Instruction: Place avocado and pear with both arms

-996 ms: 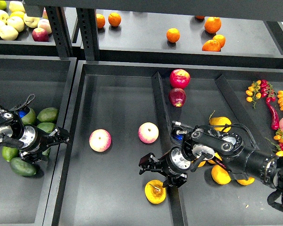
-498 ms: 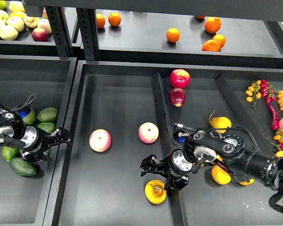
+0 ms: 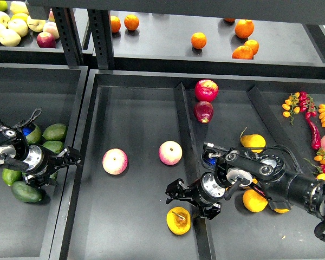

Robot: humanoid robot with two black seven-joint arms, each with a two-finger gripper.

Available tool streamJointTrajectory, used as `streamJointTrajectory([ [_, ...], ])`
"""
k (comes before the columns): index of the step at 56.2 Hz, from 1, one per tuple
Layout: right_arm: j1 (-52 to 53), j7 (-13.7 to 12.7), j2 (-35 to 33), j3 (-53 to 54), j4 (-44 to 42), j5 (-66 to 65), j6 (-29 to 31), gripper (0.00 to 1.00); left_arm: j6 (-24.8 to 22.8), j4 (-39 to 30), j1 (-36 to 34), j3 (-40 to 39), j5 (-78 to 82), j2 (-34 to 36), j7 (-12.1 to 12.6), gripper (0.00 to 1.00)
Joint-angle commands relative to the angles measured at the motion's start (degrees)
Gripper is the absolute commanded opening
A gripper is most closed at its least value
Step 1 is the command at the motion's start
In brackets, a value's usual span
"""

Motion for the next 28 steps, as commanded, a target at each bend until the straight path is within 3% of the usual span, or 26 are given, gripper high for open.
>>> streamJointTrajectory([
  [1, -0.9, 0.0, 0.1, 0.2, 0.0, 0.1, 0.0, 1.00, 0.0, 0.0, 0.1, 0.0, 0.0, 0.0, 0.0, 1.00],
  [14, -7.1, 0.0, -0.9, 5.0, -0.4, 0.8, 0.0, 1.00, 0.0, 0.0, 0.4, 0.1, 0.0, 0.0, 0.0, 1.00],
  [28, -5.0, 0.0, -0.6, 4.9, -0.5, 0.1, 0.0, 1.00, 0.0, 0.0, 0.6, 0.0, 0.0, -0.1, 0.0, 1.00],
])
